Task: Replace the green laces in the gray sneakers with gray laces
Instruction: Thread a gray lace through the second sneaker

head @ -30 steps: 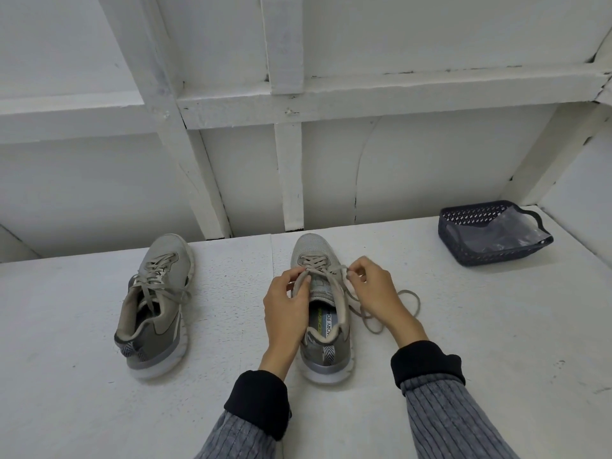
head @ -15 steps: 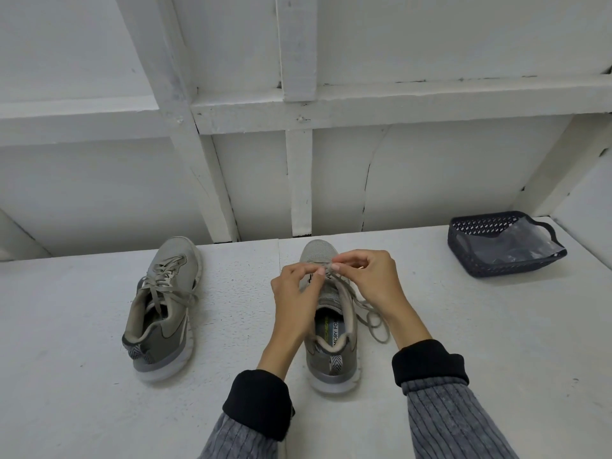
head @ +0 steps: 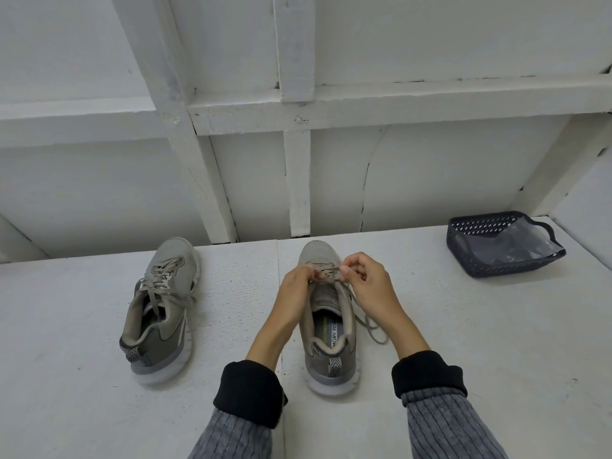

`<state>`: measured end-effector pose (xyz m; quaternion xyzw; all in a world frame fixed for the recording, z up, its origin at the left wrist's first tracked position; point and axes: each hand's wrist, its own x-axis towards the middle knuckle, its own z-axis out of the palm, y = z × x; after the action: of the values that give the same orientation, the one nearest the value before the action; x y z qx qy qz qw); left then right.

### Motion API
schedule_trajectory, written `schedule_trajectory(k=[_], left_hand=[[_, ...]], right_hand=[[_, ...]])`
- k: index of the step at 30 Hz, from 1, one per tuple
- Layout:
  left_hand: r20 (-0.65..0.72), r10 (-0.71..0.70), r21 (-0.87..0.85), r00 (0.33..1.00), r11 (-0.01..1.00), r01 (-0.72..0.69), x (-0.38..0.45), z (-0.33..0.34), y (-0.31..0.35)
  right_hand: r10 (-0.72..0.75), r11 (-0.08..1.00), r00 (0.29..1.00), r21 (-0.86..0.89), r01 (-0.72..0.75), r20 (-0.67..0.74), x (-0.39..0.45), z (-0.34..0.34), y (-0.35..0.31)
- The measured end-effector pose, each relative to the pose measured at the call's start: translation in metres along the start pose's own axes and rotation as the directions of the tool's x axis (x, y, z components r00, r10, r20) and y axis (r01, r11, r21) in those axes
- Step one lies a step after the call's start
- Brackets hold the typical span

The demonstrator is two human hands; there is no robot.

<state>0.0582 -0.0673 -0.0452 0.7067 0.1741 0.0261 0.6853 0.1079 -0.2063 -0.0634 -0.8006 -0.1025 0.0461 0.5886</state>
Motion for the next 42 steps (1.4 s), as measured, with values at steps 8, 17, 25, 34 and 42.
schedule_trajectory(k=[8,17,25,34,42], left_hand=[[-0.195,-0.099,-0.472,0.976,0.882,-0.005,0.020,-0.057,0.003],[-0.019,0.248,0.234,0.969,0.943,-0.237,0.011,-0.051,-0.007],[0.128,0.304,0.209,0.944,0.922,-0.325,0.000,-0.034,0.007],[0.230,0.235,0.220,0.944,0.933,-0.286,0.006,-0.054,-0.005],[0.011,0.233,0.153,0.973,0.961,-0.232,0.006,-0.043,-0.010]], right_hand=[[0.190,0.982,0.939,0.059,-0.180,-0.288,-0.004,-0.018,0.034],[-0.072,0.996,0.991,-0.056,0.066,-0.114,-0.012,0.006,-0.008],[-0.051,0.998,0.966,-0.030,0.060,0.253,-0.013,0.011,-0.032],[-0.062,0.996,0.990,-0.066,0.054,-0.130,-0.007,-0.009,-0.021],[-0.096,0.978,0.956,-0.203,0.039,-0.279,-0.006,-0.012,-0.012]])
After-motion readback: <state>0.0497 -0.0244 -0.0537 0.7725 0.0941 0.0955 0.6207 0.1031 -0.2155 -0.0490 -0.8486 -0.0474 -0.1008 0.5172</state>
